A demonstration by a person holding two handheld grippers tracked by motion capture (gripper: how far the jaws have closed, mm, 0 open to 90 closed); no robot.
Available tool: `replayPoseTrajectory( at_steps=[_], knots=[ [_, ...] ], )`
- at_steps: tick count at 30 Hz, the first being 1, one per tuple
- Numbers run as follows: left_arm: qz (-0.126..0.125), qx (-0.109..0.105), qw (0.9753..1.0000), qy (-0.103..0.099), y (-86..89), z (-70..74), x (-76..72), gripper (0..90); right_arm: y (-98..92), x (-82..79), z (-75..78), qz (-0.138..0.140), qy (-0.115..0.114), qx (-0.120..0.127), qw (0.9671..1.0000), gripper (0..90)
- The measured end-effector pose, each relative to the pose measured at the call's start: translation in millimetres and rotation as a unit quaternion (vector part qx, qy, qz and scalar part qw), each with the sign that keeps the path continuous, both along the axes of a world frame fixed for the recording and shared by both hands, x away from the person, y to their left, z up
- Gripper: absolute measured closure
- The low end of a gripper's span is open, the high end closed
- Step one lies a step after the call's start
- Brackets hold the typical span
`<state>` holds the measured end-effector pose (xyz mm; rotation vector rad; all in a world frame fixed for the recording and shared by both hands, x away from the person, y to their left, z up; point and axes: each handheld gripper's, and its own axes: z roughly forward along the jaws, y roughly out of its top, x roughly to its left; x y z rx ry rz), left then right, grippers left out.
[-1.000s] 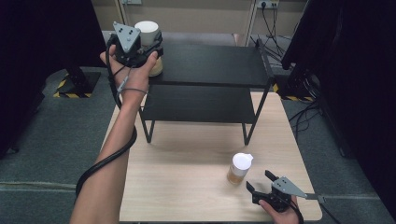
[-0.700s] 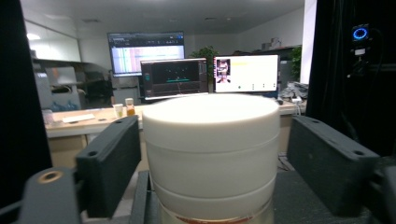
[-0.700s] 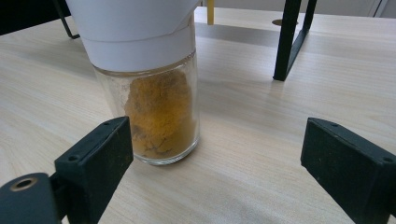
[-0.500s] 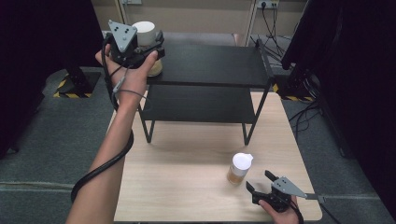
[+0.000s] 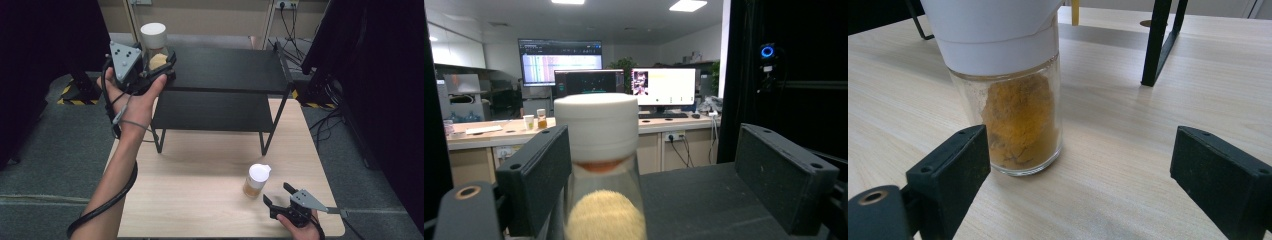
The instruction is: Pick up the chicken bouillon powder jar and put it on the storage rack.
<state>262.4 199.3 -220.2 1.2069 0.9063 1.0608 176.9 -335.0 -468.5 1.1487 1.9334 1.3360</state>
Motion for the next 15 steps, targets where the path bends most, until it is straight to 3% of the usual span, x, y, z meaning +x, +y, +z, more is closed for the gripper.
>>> replayPoseTrajectory(
  at_steps=[3,15],
  knots=[
    [-0.012,-0.005,0.9999,-0.006,2.0,-11.1,-9.8,14.5,0.0,0.0,0.1,-0.001,0.001,0.000,1.0000,9.4],
    [-0.031,0.012,0.9994,-0.005,8.2,-52.0,-34.6,14.4,-0.3,-0.1,0.1,-0.001,0.001,0.002,1.0000,9.3]
  ],
)
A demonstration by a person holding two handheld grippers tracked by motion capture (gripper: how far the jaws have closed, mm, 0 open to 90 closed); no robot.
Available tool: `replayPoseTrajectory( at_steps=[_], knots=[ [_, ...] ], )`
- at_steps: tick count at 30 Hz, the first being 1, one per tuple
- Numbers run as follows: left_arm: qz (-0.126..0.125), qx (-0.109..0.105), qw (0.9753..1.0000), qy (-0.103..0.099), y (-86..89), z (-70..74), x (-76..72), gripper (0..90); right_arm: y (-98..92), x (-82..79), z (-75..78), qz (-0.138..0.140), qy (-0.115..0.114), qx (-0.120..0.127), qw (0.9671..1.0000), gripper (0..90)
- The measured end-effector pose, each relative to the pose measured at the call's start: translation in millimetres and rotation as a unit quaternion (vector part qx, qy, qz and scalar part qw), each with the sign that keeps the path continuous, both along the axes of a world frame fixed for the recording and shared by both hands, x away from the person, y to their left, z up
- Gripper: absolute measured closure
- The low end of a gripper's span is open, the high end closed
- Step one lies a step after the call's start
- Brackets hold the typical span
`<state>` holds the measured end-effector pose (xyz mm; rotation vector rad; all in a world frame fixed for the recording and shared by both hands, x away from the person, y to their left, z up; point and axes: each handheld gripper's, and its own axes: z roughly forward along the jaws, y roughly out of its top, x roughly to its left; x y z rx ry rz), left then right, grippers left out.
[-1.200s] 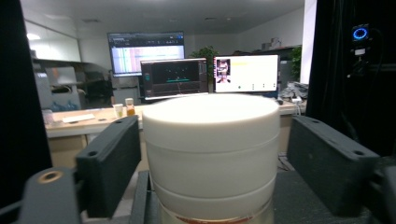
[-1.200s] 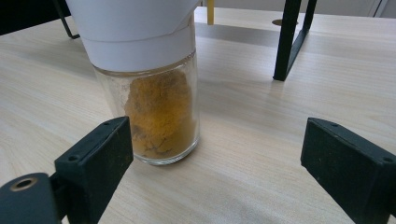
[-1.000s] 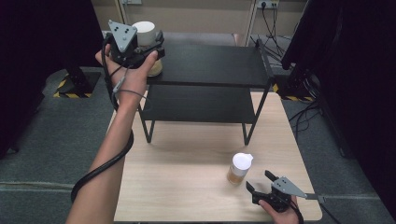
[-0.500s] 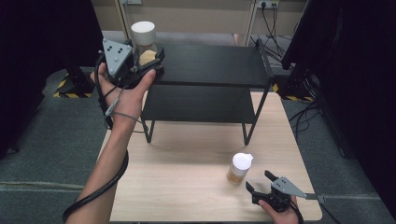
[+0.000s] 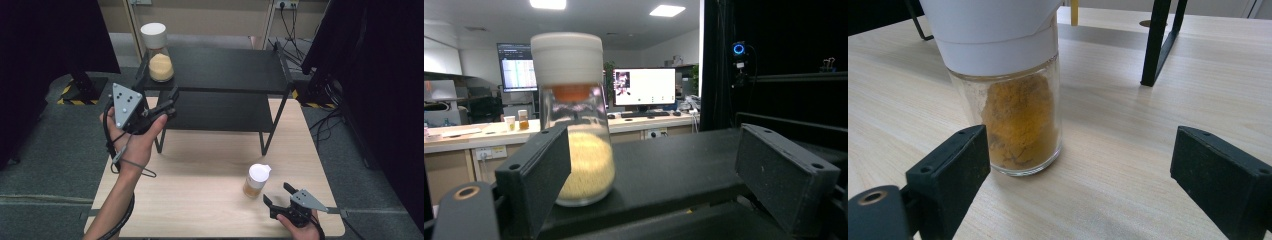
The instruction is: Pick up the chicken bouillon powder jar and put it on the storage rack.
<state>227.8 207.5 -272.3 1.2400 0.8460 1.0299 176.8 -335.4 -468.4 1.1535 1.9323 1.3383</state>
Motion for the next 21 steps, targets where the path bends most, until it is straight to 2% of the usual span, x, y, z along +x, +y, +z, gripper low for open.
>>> replayPoseTrajectory(
  at_steps=[8,21],
  knots=[
    [-0.001,0.004,0.9999,0.014,4.2,-24.6,-8.3,14.1,0.8,-0.2,0.2,0.001,-0.002,-0.004,1.0000,9.3],
    [-0.002,-0.009,0.9992,0.039,10.4,-60.5,-15.8,14.1,0.7,-0.2,0.2,0.001,-0.001,-0.003,1.0000,9.2]
  ],
)
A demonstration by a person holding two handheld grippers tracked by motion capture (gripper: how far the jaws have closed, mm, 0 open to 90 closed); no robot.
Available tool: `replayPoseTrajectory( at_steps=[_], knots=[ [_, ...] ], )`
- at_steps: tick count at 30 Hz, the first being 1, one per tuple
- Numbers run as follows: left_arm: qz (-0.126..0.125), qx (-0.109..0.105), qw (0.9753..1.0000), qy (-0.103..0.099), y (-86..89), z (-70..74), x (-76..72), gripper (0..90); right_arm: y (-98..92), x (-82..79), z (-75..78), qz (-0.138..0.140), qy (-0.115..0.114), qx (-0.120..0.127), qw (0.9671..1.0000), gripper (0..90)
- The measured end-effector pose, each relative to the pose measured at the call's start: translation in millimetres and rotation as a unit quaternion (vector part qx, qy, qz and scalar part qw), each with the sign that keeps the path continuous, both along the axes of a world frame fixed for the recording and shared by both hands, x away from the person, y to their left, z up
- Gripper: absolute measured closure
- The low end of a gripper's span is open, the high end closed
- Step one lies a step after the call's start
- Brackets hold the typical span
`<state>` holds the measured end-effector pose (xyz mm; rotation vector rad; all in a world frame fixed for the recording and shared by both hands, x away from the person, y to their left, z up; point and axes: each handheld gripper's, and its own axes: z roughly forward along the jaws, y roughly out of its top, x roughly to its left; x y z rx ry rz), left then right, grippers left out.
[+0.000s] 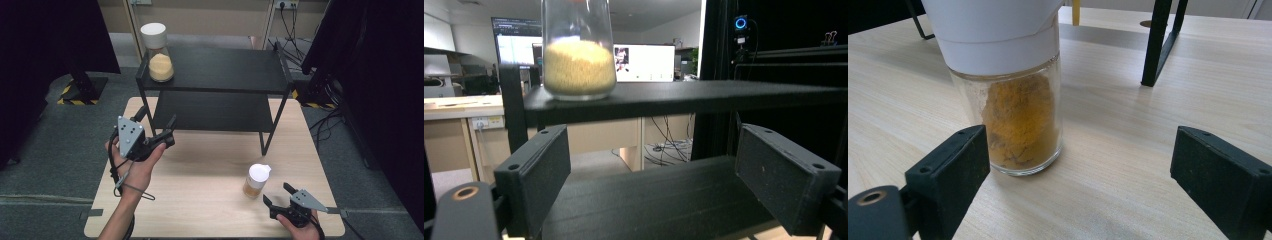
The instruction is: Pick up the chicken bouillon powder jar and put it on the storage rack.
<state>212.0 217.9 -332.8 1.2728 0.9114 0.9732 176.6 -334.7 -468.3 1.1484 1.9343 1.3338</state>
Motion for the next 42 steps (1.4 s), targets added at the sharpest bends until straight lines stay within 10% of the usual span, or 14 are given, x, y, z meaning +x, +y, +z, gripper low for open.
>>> replayPoseTrajectory(
  at_steps=[42],
  knots=[
    [-0.027,0.018,0.9973,0.066,16.8,-107.8,-17.7,12.5,-0.1,-0.1,-0.3,0.000,-0.001,0.001,1.0000,9.0]
  ],
)
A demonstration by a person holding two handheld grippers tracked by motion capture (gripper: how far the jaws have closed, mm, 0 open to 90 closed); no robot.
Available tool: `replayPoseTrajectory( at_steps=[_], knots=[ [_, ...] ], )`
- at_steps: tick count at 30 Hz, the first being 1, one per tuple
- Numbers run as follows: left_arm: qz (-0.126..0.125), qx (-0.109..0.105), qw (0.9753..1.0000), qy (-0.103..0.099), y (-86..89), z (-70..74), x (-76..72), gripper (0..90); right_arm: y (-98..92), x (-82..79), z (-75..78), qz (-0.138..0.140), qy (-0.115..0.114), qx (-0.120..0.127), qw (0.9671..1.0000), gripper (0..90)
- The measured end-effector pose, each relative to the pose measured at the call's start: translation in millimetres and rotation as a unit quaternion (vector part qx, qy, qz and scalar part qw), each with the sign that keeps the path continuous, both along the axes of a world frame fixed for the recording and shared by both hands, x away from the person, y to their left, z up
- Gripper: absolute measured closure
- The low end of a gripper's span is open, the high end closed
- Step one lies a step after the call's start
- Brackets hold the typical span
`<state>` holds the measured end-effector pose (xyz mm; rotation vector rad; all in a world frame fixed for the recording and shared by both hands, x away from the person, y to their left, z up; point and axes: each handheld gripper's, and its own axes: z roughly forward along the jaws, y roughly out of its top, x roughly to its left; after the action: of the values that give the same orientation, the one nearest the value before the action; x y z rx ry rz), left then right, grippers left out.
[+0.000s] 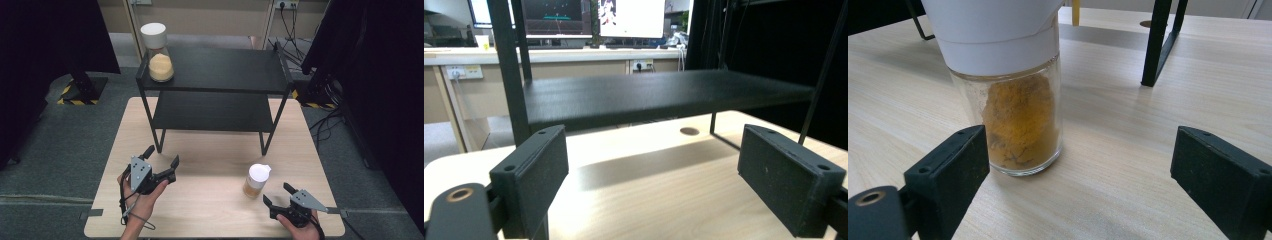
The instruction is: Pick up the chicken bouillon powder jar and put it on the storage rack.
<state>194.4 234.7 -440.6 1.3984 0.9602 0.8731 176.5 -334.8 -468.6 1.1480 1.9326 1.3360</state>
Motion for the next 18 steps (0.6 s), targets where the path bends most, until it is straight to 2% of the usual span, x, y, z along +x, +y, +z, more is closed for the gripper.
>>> replayPoseTrajectory(
  at_steps=[11,16,18],
  knots=[
    [0.004,0.012,0.9995,0.029,4.3,-26.8,-6.1,12.4,0.9,-0.5,0.0,0.001,-0.002,-0.003,1.0000,9.0],
    [0.008,0.006,0.9993,0.036,6.4,-38.8,-8.7,12.4,0.9,-0.5,-0.1,0.001,-0.002,-0.003,1.0000,9.0],
    [0.008,0.011,0.9992,0.038,6.6,-42.5,-9.3,12.4,0.7,-0.4,-0.2,0.001,-0.002,-0.002,1.0000,9.0]
  ],
)
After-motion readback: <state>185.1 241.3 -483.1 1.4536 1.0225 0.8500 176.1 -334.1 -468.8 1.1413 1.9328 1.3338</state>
